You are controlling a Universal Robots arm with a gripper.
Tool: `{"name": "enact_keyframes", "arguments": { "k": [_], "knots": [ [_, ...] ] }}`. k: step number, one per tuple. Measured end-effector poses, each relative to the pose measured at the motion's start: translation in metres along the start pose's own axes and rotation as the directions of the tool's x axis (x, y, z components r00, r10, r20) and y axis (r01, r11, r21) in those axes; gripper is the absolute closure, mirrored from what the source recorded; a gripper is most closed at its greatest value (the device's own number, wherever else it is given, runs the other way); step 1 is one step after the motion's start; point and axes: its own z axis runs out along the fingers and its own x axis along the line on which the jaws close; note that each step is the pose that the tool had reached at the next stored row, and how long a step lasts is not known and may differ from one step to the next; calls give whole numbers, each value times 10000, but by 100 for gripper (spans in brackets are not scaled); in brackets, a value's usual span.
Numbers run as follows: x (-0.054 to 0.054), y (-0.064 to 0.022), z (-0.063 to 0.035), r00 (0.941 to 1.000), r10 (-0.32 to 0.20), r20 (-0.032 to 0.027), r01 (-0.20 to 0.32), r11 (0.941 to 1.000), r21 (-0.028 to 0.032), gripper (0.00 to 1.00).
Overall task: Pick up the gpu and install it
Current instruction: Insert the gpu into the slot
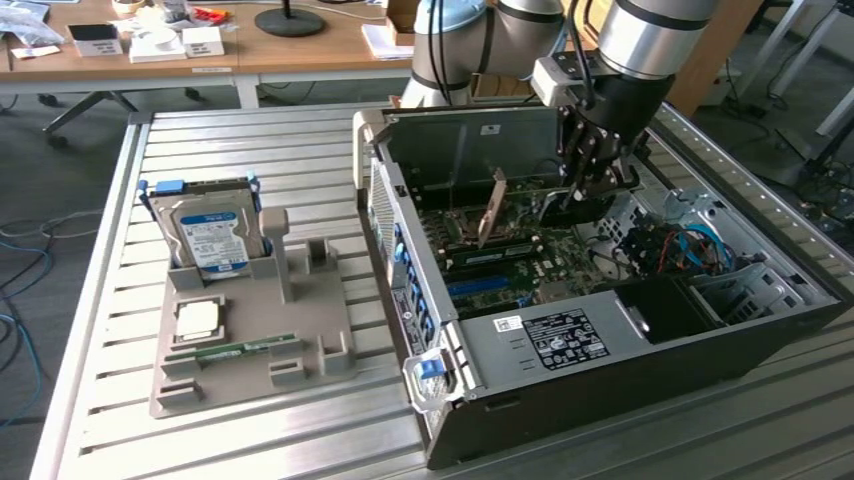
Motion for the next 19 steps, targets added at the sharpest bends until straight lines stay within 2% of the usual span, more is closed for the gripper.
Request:
{"name": "enact_keyframes", "arguments": {
  "k": [9, 10, 11, 13, 19],
  "knots": [
    [1, 9, 8, 10000, 2, 4, -2, 10000, 1, 73],
    [2, 18, 14, 10000, 1, 4, -1, 10000, 1, 73],
    [9, 101, 36, 10000, 1, 0, -1, 10000, 0, 73],
    [20, 160, 145, 10000, 0, 0, 0, 10000, 0, 73],
    [20, 161, 151, 10000, 0, -1, 0, 10000, 0, 73]
  ]
}}
